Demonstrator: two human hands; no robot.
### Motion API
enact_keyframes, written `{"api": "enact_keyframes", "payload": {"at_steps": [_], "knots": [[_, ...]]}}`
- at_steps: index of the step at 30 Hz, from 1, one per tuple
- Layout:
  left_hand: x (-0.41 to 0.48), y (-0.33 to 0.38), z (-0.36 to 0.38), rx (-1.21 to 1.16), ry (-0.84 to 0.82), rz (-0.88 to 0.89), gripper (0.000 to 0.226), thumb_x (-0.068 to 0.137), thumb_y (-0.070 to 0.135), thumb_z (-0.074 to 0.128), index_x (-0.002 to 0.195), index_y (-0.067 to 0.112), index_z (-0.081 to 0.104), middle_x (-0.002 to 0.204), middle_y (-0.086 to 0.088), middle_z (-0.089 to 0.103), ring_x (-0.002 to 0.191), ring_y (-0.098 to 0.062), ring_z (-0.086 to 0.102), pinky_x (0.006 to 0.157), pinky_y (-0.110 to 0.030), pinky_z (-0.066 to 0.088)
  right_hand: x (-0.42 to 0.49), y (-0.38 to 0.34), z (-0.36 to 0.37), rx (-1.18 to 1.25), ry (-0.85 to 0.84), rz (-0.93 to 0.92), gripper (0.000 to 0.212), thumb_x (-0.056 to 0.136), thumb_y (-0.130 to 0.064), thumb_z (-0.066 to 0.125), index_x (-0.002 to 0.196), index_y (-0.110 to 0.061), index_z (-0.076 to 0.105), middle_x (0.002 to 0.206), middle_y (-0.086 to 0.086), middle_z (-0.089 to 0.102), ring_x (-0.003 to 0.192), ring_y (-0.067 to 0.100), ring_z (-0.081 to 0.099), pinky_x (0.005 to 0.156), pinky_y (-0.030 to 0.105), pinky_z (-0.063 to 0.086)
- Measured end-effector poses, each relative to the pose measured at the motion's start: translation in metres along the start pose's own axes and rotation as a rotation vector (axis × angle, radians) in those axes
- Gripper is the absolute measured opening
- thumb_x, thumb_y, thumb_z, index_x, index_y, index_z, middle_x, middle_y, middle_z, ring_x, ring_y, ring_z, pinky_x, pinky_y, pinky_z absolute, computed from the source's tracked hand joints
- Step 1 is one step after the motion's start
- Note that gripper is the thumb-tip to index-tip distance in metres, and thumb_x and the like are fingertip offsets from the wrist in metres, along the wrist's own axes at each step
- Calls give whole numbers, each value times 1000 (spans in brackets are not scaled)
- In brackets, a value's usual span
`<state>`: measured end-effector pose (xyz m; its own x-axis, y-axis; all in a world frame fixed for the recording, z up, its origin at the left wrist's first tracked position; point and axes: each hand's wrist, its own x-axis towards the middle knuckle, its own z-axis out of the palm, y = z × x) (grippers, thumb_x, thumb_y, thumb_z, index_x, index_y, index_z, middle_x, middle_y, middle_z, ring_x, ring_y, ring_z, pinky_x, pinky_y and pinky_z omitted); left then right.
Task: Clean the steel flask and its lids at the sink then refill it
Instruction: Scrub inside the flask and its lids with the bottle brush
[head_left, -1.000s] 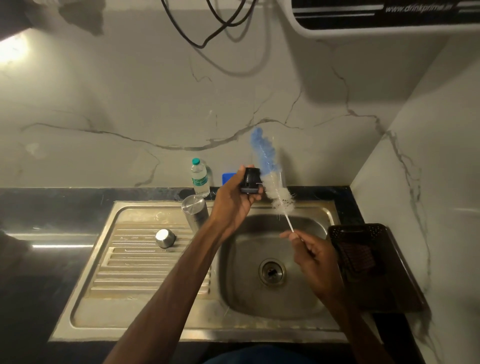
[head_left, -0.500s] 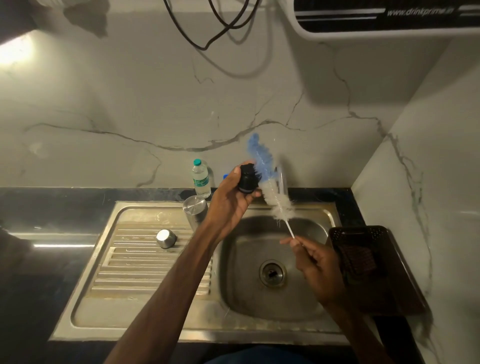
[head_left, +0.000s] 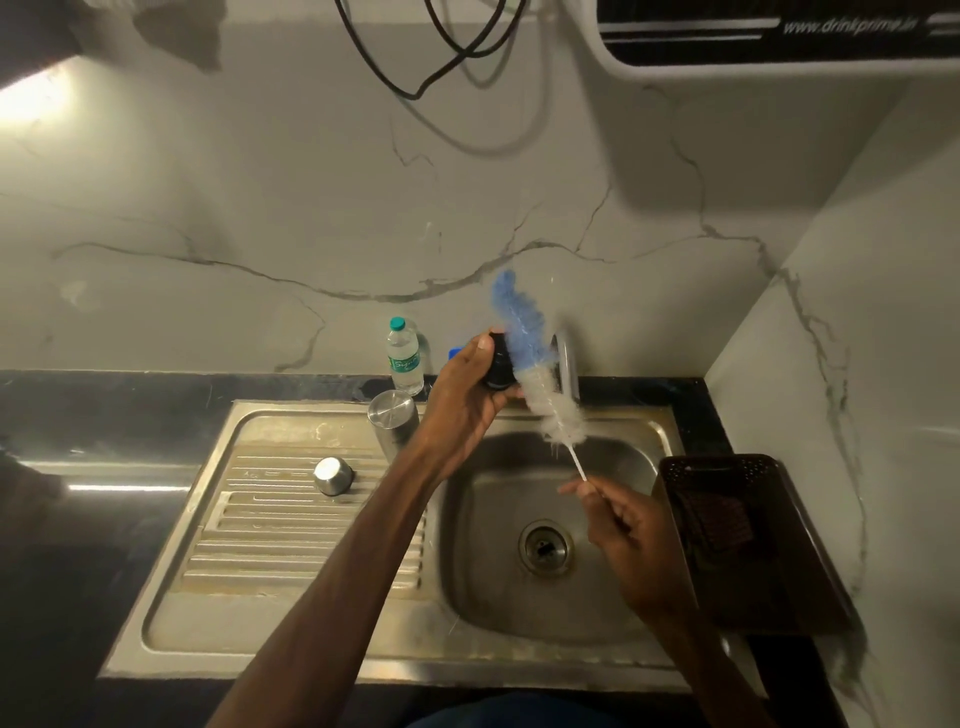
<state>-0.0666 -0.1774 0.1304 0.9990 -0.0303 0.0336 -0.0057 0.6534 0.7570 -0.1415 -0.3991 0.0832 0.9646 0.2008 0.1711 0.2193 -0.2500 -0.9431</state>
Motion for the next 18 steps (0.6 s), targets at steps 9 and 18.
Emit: {"api": "enact_keyframes", "payload": {"at_steps": [9,18], "knots": [[-7,-4,-1,118,14,-90,42,106,36,46,137,10,59,129,-18,61,101,-25,65,80,-30,58,3,0,-1,42,34,37,24,105,-8,51,108,-8,75,54,-24,53,44,-2,44,49,9,33],[1,14,-11,320,52,66,40,100,21,61,138,8,57,136,-15,64,124,-33,65,100,-42,58,-3,7,-4,6,-5,10,23,103,-7,53,104,-11,76,56,-24,57,44,0,43,48,14,33]]}}
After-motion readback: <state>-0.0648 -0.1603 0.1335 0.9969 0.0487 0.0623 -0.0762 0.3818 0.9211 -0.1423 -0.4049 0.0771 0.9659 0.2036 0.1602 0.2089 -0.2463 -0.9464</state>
